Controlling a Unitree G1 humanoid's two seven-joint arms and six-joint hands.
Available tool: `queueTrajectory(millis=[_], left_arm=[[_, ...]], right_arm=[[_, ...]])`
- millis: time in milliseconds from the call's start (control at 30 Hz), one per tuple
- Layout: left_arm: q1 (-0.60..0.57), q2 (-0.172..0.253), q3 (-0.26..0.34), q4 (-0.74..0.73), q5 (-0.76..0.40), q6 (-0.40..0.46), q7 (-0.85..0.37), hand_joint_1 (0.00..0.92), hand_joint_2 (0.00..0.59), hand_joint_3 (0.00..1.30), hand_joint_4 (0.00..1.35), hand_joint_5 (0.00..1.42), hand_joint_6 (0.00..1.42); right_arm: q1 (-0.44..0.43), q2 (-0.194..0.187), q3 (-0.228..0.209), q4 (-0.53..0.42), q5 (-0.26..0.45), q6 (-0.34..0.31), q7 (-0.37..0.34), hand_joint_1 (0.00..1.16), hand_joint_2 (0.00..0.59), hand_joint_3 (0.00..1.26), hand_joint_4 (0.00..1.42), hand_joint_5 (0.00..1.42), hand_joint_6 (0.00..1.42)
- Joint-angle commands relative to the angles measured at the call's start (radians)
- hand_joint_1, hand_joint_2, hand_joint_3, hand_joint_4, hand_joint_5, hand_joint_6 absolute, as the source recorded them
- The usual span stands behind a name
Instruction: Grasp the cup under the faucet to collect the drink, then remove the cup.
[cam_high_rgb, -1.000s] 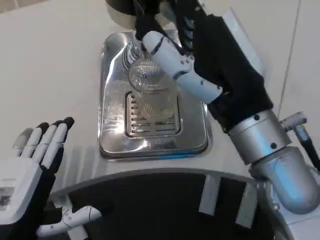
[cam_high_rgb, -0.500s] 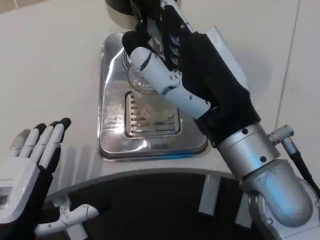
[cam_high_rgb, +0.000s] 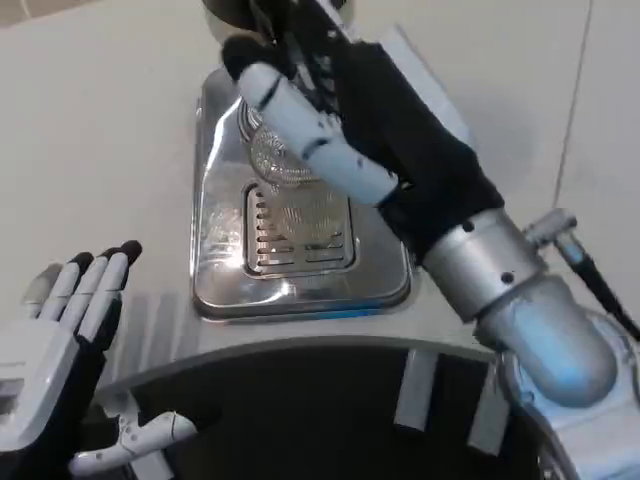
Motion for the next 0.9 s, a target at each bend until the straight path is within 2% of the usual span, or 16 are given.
queueTrajectory(millis=[33,67,100,167,433,667,900], left_arm=[[-0.006,-0.005,0.001,0.025,-0.018,-0.016,0.019,0.0,0.033,0.0,0.0,0.0,0.0],[-0.012,-0.005,0.0,0.031,-0.019,-0.019,0.021,0.0,0.033,0.0,0.0,0.0,0.0],[-0.016,-0.006,0.0,0.035,-0.019,-0.021,0.022,0.0,0.033,0.0,0.0,0.0,0.0],[-0.024,-0.006,0.0,0.045,-0.019,-0.026,0.025,0.0,0.033,0.0,0.0,0.0,0.0],[-0.045,-0.016,-0.004,0.08,-0.014,-0.021,0.061,0.0,0.034,0.0,0.0,0.0,0.0],[-0.09,-0.036,-0.011,0.12,-0.017,-0.01,0.094,0.0,0.028,0.0,0.0,0.0,0.0],[-0.192,-0.056,-0.038,0.181,-0.041,-0.002,0.086,0.0,0.025,0.0,0.0,0.0,0.0]], right_arm=[[-0.066,-0.057,0.076,-0.029,-0.085,0.106,0.071,0.09,0.434,0.0,0.0,0.0,0.0],[-0.079,-0.065,0.088,-0.034,-0.104,0.125,0.081,0.06,0.425,0.0,0.0,0.0,0.0],[-0.109,-0.095,0.123,-0.039,-0.158,0.14,0.105,0.01,0.417,0.0,0.0,0.0,0.0],[-0.156,-0.136,0.181,-0.041,-0.245,0.175,0.151,0.0,0.415,0.0,0.0,0.0,0.0],[-0.245,-0.174,0.267,-0.021,-0.387,0.298,0.302,0.0,0.436,0.0,0.0,0.0,0.0],[-0.276,-0.183,0.294,-0.039,-0.519,0.347,0.375,0.0,0.454,0.0,0.0,0.0,0.0],[-0.266,-0.158,0.296,-0.057,-0.591,0.365,0.439,0.0,0.465,0.0,0.0,0.0,0.0]])
